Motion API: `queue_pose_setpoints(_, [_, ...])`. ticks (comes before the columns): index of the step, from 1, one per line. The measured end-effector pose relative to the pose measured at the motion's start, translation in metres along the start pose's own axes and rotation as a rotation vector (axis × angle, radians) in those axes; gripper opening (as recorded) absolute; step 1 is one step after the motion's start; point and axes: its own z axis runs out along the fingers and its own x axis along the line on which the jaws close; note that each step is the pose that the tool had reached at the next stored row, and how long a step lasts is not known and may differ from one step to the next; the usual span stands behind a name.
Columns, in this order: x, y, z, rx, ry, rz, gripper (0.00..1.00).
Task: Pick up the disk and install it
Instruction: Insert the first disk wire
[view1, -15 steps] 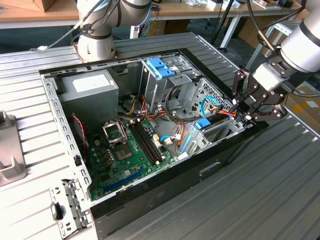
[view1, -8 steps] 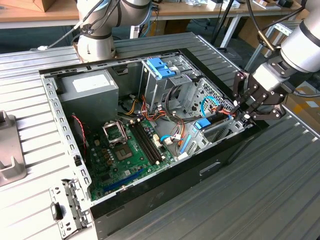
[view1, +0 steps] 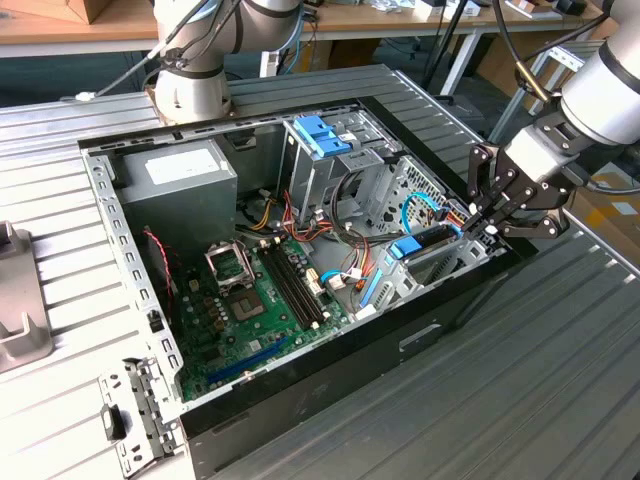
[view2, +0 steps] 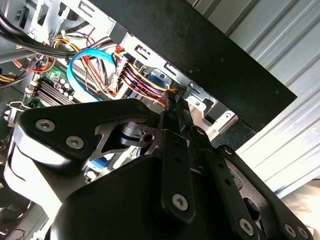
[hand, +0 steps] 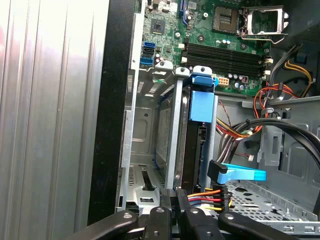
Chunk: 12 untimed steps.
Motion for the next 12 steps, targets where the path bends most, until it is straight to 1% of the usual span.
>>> queue_pose_setpoints(4, [0.0001, 0.0, -0.0001, 0.0, -0.0003, 0.0, 0.16])
queue_pose_setpoints(9, [-0.0007, 0.0001, -0.0059, 0.0, -0.0002, 0.0, 0.16])
queue_pose_setpoints(12, [-0.0012, 0.0031, -0.0072, 0.0008, -0.0003, 0.0, 0.16])
